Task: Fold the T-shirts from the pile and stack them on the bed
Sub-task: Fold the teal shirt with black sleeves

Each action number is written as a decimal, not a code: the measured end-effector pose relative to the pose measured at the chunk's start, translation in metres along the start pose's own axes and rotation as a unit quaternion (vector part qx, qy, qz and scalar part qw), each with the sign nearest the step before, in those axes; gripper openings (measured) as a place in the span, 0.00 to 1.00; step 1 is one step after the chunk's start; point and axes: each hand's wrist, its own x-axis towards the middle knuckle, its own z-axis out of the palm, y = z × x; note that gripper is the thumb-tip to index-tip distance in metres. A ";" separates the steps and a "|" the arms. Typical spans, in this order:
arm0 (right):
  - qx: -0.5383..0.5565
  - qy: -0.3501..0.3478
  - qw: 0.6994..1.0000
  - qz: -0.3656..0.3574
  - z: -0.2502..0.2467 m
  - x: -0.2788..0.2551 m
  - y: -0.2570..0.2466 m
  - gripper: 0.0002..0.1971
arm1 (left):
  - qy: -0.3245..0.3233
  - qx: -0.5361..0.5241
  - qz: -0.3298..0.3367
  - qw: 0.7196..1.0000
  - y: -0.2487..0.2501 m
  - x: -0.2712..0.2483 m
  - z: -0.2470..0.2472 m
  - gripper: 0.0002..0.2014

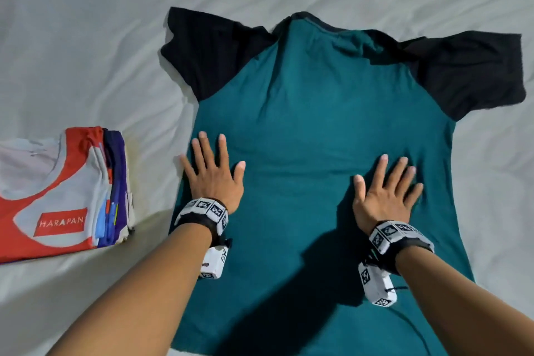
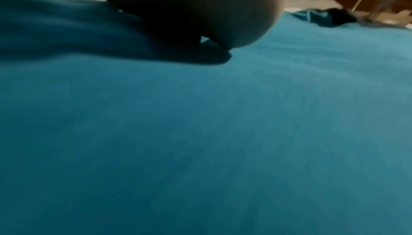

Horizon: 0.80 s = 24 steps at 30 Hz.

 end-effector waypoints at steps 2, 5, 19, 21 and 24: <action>-0.001 0.031 0.997 -0.073 -0.005 0.013 -0.030 0.40 | 0.030 -0.007 0.080 0.996 0.034 0.016 -0.010 0.37; -0.031 0.021 0.964 -0.261 -0.007 0.035 -0.069 0.36 | 0.023 0.018 0.250 0.968 0.074 0.040 -0.013 0.35; 0.117 0.198 0.962 -0.145 -0.127 0.236 -0.105 0.29 | 0.055 0.028 0.125 0.990 0.113 0.243 -0.113 0.34; 0.085 0.158 0.974 -0.141 -0.140 0.261 -0.105 0.30 | 0.027 0.039 0.138 0.989 0.118 0.265 -0.118 0.29; 0.004 0.070 0.993 -0.093 -0.155 0.286 -0.104 0.34 | 0.020 0.010 0.139 0.990 0.116 0.286 -0.125 0.21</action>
